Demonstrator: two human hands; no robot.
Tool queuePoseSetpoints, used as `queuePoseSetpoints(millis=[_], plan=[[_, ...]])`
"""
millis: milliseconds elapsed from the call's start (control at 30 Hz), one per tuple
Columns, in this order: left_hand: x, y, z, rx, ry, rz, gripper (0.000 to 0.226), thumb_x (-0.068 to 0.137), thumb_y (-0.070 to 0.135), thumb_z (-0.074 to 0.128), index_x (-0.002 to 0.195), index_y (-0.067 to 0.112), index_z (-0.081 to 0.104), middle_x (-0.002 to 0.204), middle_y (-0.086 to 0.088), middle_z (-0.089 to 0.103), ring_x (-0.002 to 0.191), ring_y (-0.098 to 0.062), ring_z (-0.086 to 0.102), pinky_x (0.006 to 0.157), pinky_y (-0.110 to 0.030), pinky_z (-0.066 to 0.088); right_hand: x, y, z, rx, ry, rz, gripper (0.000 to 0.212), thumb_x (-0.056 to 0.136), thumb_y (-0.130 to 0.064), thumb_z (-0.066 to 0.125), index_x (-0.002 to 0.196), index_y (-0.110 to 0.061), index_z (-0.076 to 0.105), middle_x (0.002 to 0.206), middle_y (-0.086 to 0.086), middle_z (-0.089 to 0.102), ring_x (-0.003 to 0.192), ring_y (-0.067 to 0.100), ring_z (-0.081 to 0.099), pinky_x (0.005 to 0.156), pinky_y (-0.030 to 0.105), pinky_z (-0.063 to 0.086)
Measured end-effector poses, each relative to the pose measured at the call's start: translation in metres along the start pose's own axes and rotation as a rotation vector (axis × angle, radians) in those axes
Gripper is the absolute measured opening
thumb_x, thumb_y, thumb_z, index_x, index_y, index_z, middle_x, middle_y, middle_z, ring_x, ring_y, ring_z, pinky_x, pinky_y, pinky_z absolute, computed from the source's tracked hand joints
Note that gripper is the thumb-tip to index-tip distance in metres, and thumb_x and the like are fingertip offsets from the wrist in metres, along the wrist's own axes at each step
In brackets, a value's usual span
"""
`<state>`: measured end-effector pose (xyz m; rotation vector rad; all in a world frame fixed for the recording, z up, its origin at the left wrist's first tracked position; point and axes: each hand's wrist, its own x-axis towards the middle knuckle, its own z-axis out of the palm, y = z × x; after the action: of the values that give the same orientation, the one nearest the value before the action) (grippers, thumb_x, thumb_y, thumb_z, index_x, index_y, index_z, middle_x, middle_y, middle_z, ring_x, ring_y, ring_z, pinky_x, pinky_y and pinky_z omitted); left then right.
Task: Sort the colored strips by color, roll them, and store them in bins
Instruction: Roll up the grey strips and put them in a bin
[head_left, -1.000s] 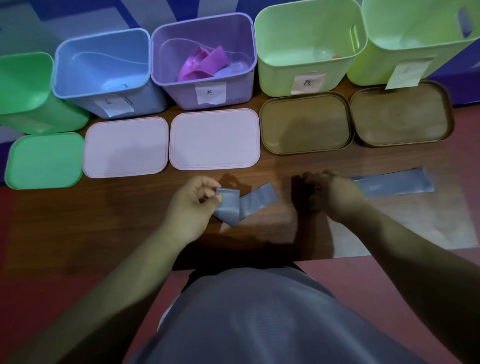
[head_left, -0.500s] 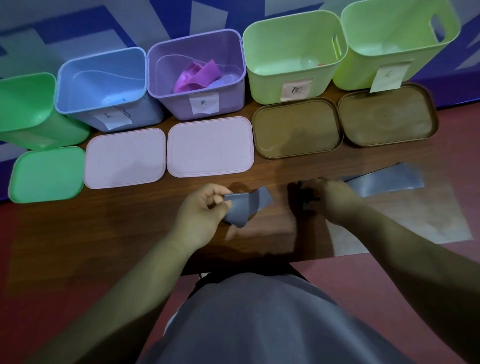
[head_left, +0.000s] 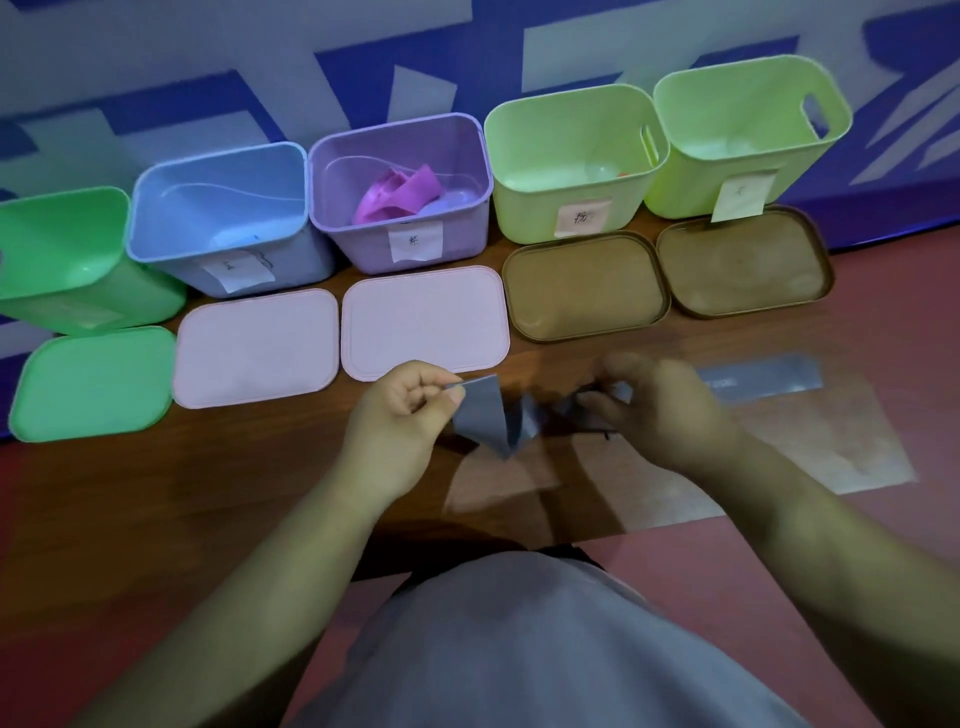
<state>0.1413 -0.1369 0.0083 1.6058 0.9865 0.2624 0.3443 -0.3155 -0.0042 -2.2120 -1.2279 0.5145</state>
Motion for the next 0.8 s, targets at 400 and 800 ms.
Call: queuePoseSetpoints(millis=[400, 800], plan=[[-0.027, 0.058, -0.063, -0.255, 0.002, 0.161, 0.021, 0.088, -0.001, 0.068, 0.082, 0.018, 0.074, 0.072, 0.005, 0.074, 0.068, -0.007, 0.065, 0.068, -0.018, 0.052, 0.000, -0.137, 0.002, 0.604, 0.116, -0.209, 0.013, 0.077, -0.010, 0.081, 0.087, -0.018, 0.078, 0.103, 0.003, 0.064, 0.104, 0.017, 0.063, 0.091, 0.028, 0.048], [-0.057, 0.072, -0.121, -0.607, -0.138, -0.005, 0.013, 0.074, 0.007, 0.066, 0.072, 0.012, 0.078, 0.079, -0.003, 0.076, 0.072, -0.013, 0.071, 0.070, -0.028, 0.056, 0.009, -0.211, 0.024, 0.902, 0.156, -0.191, 0.014, 0.070, -0.010, 0.079, 0.082, -0.016, 0.078, 0.103, 0.004, 0.075, 0.103, 0.019, 0.070, 0.086, 0.029, 0.055]])
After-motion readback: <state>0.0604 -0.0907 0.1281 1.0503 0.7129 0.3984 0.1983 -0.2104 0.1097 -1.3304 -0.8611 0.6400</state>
